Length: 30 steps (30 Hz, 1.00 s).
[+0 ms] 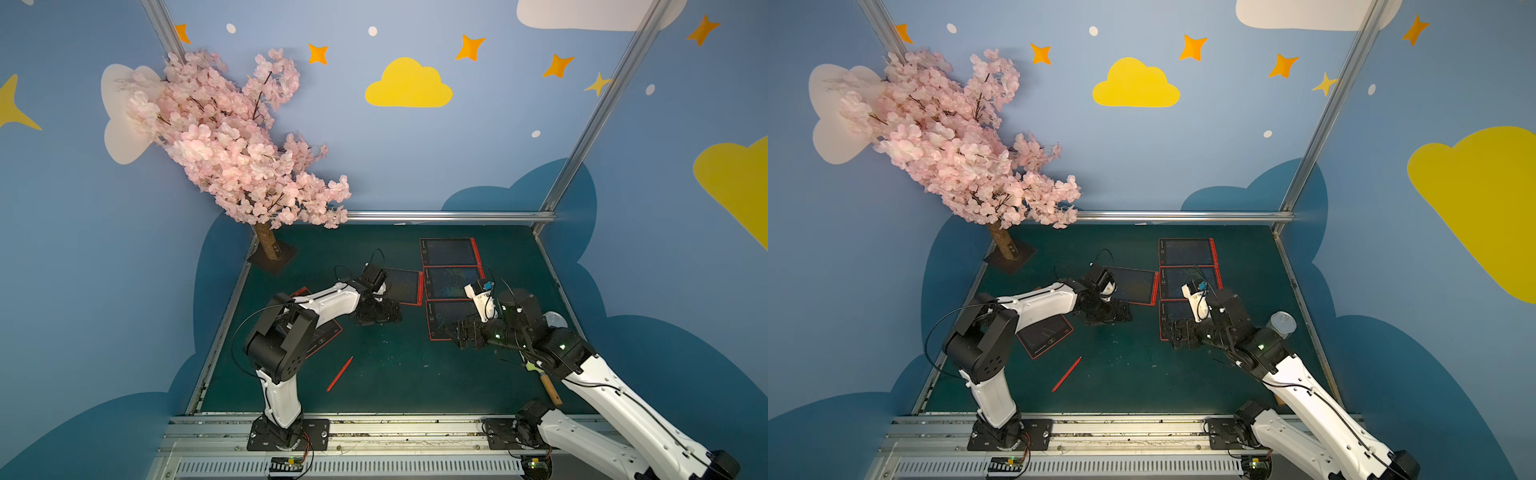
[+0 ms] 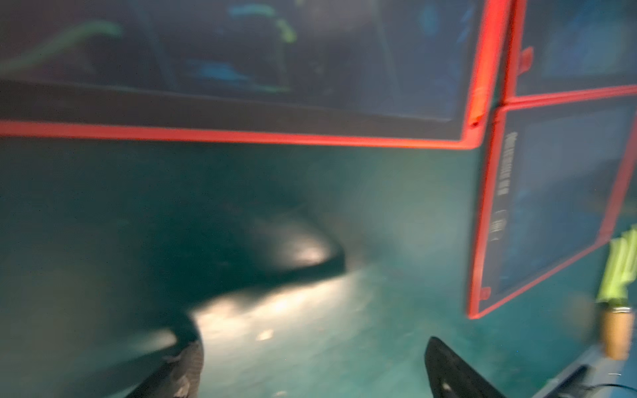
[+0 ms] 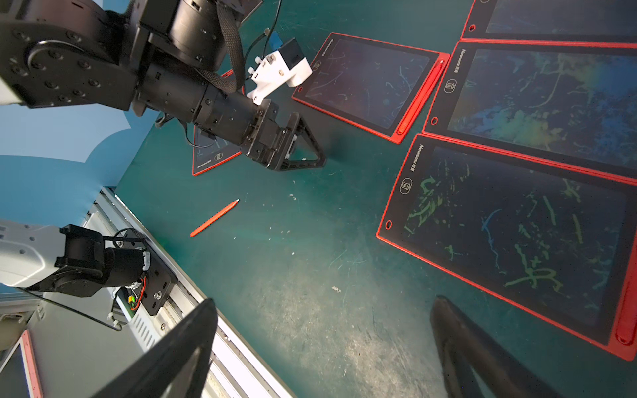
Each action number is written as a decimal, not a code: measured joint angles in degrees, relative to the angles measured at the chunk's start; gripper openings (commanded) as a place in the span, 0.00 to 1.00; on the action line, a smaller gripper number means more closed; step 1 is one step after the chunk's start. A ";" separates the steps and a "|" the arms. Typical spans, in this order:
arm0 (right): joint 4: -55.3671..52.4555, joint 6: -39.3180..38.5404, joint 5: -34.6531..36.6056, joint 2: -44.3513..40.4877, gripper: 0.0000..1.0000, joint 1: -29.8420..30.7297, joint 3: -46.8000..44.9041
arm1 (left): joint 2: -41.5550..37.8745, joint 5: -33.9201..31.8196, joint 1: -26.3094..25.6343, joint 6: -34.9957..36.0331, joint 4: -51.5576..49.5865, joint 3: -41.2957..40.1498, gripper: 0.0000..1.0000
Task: Place the stylus back onto the writing tablet
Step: Move the writing tablet to the center of the board.
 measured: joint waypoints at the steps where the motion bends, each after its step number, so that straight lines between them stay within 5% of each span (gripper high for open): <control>1: 0.00 0.02 0.00 0.00 0.95 0.00 0.00 | 0.33 0.48 -0.35 -1.33 1.64 0.09 0.99; 12: -0.17 0.20 0.24 -1.99 0.95 0.00 0.00 | 8.28 3.13 -0.87 -8.63 13.05 6.62 0.99; 30: 0.26 1.31 -0.42 -2.27 0.95 0.00 -0.87 | 14.99 3.91 3.10 -7.10 15.58 15.10 0.99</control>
